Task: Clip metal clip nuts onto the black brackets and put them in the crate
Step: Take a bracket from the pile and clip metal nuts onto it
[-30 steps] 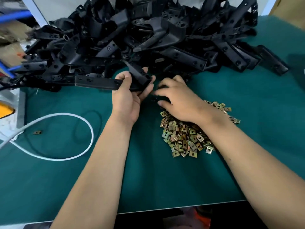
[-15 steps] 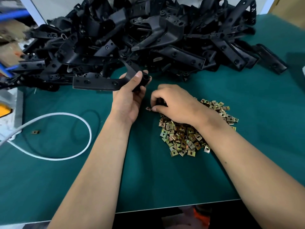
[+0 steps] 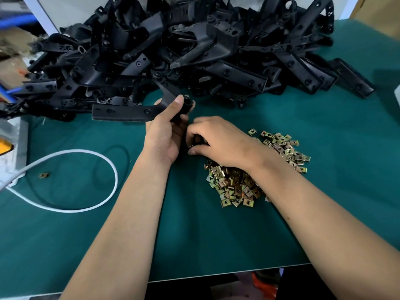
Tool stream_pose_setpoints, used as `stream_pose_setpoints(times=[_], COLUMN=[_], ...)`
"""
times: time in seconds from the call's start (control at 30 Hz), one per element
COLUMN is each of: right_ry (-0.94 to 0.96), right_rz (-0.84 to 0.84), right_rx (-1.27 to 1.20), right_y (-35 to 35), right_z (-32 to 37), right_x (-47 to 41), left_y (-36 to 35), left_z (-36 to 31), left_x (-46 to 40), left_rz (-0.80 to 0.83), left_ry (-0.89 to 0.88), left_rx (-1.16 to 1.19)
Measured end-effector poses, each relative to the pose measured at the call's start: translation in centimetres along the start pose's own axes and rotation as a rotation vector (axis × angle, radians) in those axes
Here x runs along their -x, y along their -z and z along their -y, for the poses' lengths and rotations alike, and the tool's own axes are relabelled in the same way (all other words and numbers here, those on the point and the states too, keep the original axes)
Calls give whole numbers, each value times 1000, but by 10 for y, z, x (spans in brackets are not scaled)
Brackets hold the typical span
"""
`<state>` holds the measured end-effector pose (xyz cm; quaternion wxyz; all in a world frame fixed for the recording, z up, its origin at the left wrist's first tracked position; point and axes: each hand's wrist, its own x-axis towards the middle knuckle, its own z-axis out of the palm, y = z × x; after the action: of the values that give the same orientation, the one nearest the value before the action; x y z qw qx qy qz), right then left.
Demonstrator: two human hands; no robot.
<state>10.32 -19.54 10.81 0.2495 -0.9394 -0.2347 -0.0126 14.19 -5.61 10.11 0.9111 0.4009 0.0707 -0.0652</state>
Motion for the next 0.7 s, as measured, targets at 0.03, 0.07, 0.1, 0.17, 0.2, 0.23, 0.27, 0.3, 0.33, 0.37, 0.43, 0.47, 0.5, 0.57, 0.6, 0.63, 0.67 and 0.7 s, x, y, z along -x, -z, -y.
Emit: stream_pose_setpoints(times=[0.03,0.07,0.1,0.17,0.2,0.23,0.27,0.3,0.33,0.37,0.43,0.47,0.5,0.57,0.6,0.63,0.67,0.7], right_ry=[-5,-11,-15,-18,-32,-63,-114,-181,-252,-316,-389,-399,-398,-385,-383,-384,-387,-391], right_rz=[0,-11,-36,-145,-234,-341,-451,-549,-630,-691,-734,-725,-713,-695,-689,-680,-673,-667], right_rx=[31,69,90,15,-81,-198,-331,-475,-619,-741,-894,-937,-972,-1016,-1034,-1054,-1070,-1079], right_y=[-1,-3,-4,-3,-1,1,3,4,6,7,8,8,7,5,5,5,6,6], right_z=[1,0,-1,-4,-5,-7,-10,-13,-15,-16,-18,-18,-17,-14,-14,-13,-13,-12], right_x=[-1,-1,-1,1,3,3,4,4,3,2,1,1,1,0,0,0,0,0], left_y=[0,-1,-2,-2,-1,0,0,1,1,1,0,-1,-2,-3,-3,-2,-2,-2], left_z=[0,0,-1,-3,-4,-5,-5,-5,-4,-4,-2,-2,-1,0,1,1,1,1], left_x=[1,1,3,3,3,2,1,2,2,3,6,8,9,9,9,9,9,9], left_rz=[-2,-3,2,15,19,22,31,50,81,118,201,232,253,276,280,278,276,275], left_ry=[0,3,3,1,6,11,17,20,23,27,44,54,64,78,84,87,87,85], left_rx=[-9,-20,-21,-4,-3,-10,-25,-48,-77,-108,-169,-194,-212,-226,-225,-221,-215,-207])
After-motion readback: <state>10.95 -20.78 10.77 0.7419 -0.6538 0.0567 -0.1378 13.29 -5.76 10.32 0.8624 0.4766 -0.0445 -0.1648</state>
